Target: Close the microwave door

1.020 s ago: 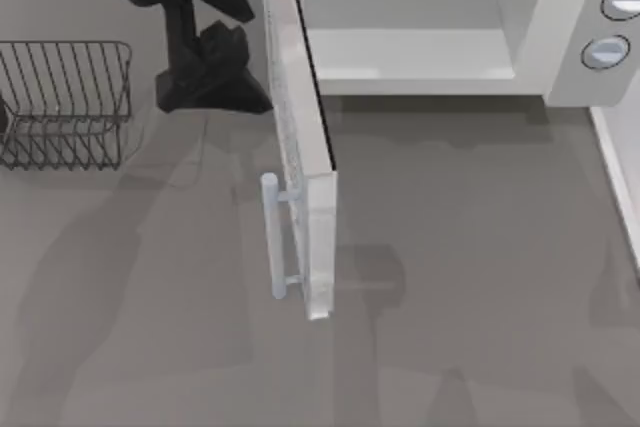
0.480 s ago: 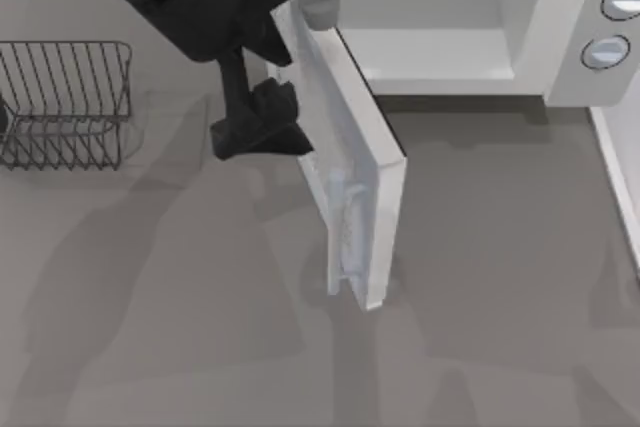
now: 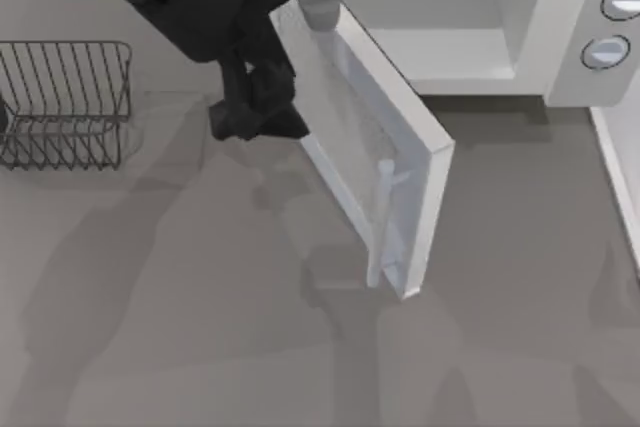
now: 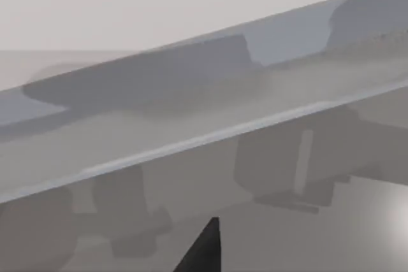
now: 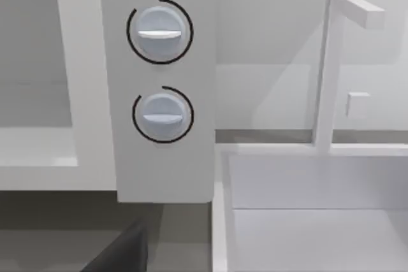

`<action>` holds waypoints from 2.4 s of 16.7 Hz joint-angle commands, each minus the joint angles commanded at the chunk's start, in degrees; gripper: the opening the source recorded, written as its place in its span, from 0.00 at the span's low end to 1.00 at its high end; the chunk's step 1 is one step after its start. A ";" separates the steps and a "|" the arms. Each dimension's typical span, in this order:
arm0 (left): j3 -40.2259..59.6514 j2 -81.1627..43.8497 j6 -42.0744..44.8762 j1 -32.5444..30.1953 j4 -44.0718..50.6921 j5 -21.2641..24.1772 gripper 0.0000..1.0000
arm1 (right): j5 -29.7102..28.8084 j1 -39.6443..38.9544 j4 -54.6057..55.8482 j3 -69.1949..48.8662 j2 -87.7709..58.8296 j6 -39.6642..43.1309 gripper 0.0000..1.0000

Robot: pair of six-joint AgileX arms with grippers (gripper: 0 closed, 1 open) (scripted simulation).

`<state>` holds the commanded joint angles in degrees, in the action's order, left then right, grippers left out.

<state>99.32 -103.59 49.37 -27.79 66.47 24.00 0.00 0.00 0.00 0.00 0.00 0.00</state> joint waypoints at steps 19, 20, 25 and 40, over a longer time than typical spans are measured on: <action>1.34 -1.49 -1.87 -1.68 -0.20 -0.58 0.00 | 0.00 0.00 0.00 0.00 0.00 0.00 1.00; 1.82 -1.81 -2.44 -2.30 -0.42 -0.77 0.00 | 0.00 0.00 0.00 0.00 0.00 0.00 1.00; 2.11 -1.76 -2.88 -2.54 -0.69 -0.90 0.00 | 0.00 0.00 0.00 0.00 0.00 0.00 1.00; 5.55 -4.37 -6.40 -5.84 -1.27 -2.08 0.00 | 0.00 0.00 0.00 0.00 0.00 0.00 1.00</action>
<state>104.87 -107.96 42.98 -33.62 65.20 21.92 0.00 0.00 0.00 0.00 0.00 0.00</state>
